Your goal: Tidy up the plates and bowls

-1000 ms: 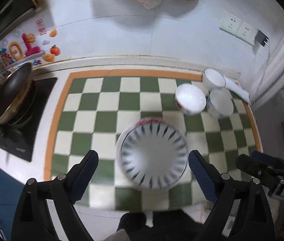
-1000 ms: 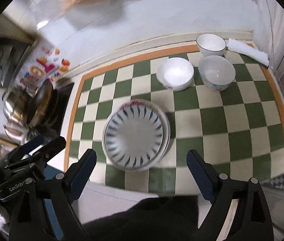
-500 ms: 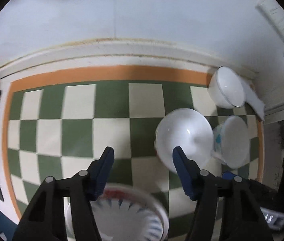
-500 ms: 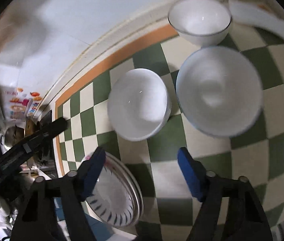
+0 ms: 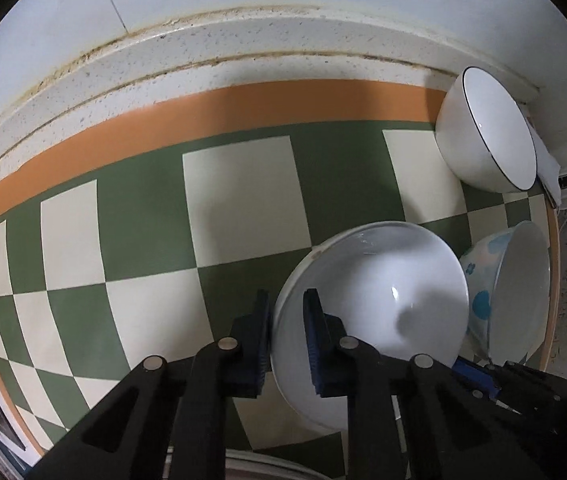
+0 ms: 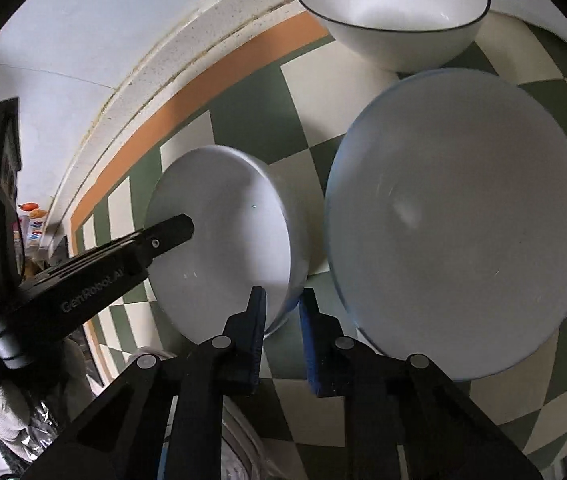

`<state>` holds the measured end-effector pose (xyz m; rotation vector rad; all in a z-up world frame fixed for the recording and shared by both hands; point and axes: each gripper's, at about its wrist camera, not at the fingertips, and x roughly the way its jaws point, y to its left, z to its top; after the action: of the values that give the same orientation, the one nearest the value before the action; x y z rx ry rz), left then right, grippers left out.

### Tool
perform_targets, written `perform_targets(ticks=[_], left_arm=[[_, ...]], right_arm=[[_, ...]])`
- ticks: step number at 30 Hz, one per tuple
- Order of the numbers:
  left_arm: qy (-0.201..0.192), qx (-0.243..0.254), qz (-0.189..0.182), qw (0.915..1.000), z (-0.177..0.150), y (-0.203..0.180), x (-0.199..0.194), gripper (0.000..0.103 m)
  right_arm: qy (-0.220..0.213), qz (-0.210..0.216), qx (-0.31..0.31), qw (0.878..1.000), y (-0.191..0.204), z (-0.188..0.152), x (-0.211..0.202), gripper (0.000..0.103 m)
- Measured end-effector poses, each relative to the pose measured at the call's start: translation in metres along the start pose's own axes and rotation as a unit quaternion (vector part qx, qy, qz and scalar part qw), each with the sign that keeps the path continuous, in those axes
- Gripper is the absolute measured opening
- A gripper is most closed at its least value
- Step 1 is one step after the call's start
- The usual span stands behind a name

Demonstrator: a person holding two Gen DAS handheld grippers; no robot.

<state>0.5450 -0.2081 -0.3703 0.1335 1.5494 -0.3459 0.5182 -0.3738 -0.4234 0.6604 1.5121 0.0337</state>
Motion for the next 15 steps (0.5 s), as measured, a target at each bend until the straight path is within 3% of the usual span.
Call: perform_targets(ticks=[8,15], left_arm=[[-0.021,0.007,-0.006,0.9997,-0.041,-0.011,-0.033,0.014],[-0.042,0.029,-0.028,0.9983,-0.099,-0.042,-0.074,0.014]], right_arm=[[-0.015,-0.001,-0.025,1.000,0.009,-0.019,-0.019,0.018],[-0.030,0.002,-0.040,0.999,0.003,-0.063,-0.066,0.018]])
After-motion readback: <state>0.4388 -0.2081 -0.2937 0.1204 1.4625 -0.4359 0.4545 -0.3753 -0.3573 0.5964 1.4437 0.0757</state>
